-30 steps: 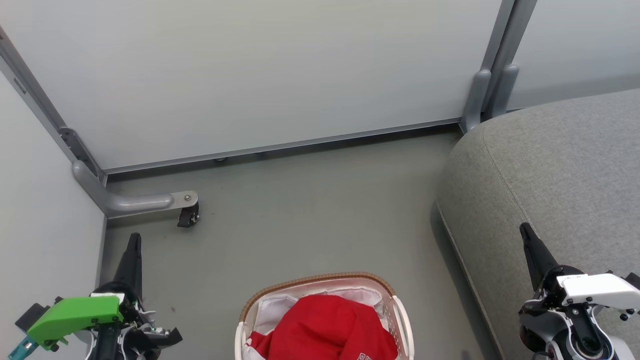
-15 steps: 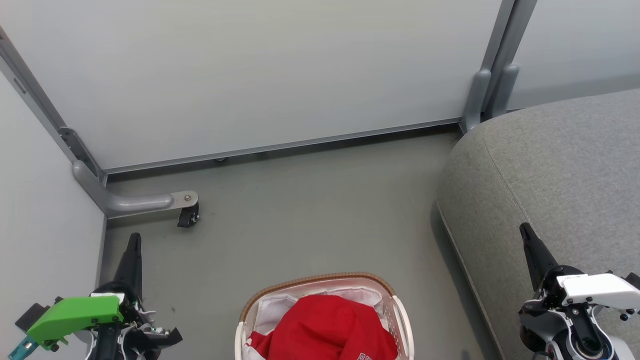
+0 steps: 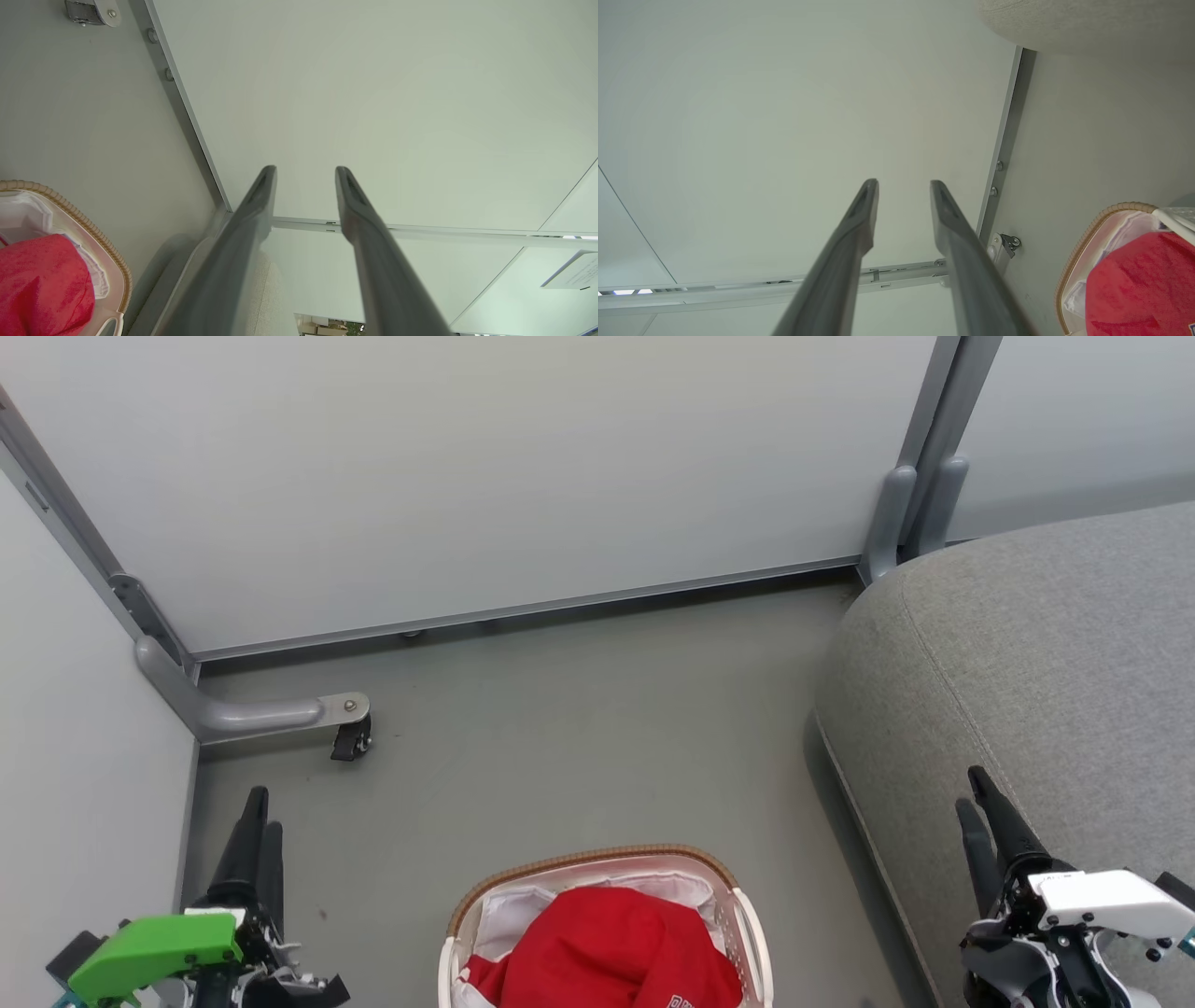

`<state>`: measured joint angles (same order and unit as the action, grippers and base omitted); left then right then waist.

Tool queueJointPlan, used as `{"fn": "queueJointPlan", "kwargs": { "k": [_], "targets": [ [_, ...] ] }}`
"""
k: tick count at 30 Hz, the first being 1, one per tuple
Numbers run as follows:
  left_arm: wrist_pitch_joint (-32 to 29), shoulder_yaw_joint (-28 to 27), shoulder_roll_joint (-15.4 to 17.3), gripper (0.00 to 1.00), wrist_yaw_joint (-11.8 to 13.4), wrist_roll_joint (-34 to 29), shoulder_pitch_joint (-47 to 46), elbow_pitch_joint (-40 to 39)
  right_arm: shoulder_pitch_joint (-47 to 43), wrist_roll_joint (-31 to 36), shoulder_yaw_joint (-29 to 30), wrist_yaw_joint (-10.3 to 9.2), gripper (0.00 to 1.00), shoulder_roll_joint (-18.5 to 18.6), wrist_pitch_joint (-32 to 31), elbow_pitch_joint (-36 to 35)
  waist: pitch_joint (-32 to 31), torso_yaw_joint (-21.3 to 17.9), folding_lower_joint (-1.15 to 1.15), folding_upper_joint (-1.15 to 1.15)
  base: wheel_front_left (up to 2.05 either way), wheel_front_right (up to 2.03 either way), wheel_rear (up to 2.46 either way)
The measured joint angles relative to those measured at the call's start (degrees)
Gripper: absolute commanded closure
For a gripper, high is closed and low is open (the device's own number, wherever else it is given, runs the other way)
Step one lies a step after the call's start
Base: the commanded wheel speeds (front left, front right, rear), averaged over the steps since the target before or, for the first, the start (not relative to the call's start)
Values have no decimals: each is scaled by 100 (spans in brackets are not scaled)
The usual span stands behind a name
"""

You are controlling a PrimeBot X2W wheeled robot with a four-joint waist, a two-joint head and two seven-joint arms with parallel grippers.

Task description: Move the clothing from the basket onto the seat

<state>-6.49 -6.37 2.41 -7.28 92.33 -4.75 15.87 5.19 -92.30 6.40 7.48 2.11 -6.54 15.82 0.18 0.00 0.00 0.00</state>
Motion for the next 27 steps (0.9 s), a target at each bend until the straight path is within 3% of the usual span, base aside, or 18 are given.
{"fn": "queueJointPlan", "kwargs": {
  "k": [12, 27],
  "targets": [
    [285, 320, -15, 0, 5, -70, 191, 65, -214, 174, -66, -1, 0, -38, 277, 112, -40, 5, 0, 0, 0, 0, 0],
    [657, 457, -14, 0, 26, -1056, 299, -101, -330, 1501, 140, -1, 0, -27, 659, -89, -91, 16, 0, 0, 0, 0, 0]
  ]
}}
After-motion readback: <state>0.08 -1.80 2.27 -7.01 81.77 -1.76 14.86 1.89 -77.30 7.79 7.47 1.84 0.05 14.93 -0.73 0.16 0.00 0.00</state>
